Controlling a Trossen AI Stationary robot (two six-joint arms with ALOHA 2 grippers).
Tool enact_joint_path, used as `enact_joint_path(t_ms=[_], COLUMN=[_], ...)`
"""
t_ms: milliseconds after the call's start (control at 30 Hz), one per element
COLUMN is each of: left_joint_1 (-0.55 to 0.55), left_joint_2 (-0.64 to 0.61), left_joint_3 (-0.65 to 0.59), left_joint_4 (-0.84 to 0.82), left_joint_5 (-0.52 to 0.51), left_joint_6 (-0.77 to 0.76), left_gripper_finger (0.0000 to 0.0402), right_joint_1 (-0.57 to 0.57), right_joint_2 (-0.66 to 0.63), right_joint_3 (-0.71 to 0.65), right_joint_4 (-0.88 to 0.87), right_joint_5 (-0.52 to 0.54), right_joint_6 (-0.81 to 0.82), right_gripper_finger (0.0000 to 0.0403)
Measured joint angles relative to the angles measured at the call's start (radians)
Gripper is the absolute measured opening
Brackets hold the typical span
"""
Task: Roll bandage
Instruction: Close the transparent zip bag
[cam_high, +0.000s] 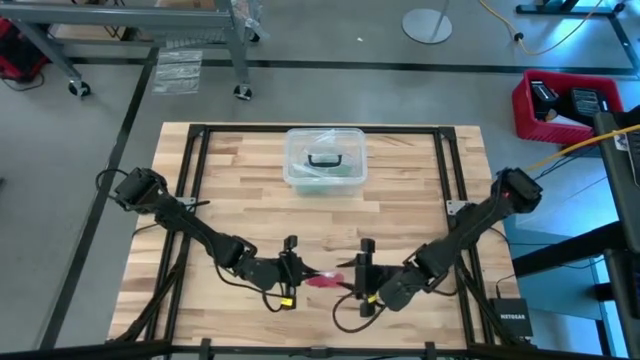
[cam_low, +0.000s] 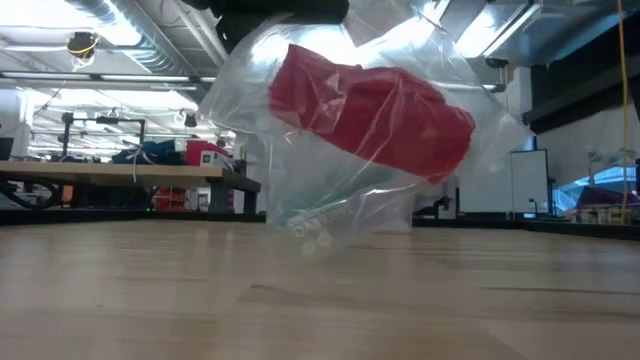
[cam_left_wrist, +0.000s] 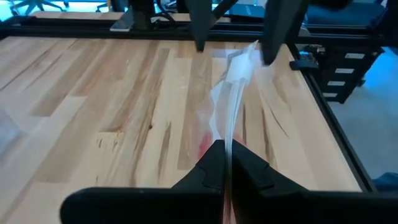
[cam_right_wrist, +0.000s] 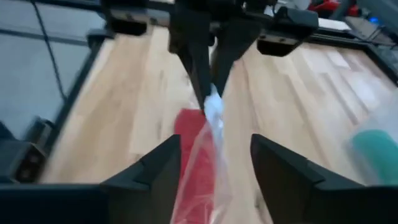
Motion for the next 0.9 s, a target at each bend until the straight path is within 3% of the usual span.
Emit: enact_joint_path(t_ms=[233,600,900], left_joint_1=[0.0,-0.001,0.0], left_joint_2=[0.0,0.0,0.0], left_joint_3=[0.0,0.0,0.0], left_joint_4=[-0.005,-0.008,0.0], left_joint_5=[0.001,0.002,0.023], left_joint_6=[-0.008,-0.011,-0.012], left_gripper_finger=[0.0004,0.0005,0.0006], right_joint_1=[-0.014,-0.044,-0.06], right_joint_2=[0.03,0.047,0.049], right_joint_3=[0.0,0.0,0.006], right_joint_4=[0.074,0.114,0.076], right_joint_5=[-0.021,-0.029,-0.033], right_joint_6=[-0.155,-0.185,-0.192], right_gripper_finger=[0.0129,0.0011,0.0005])
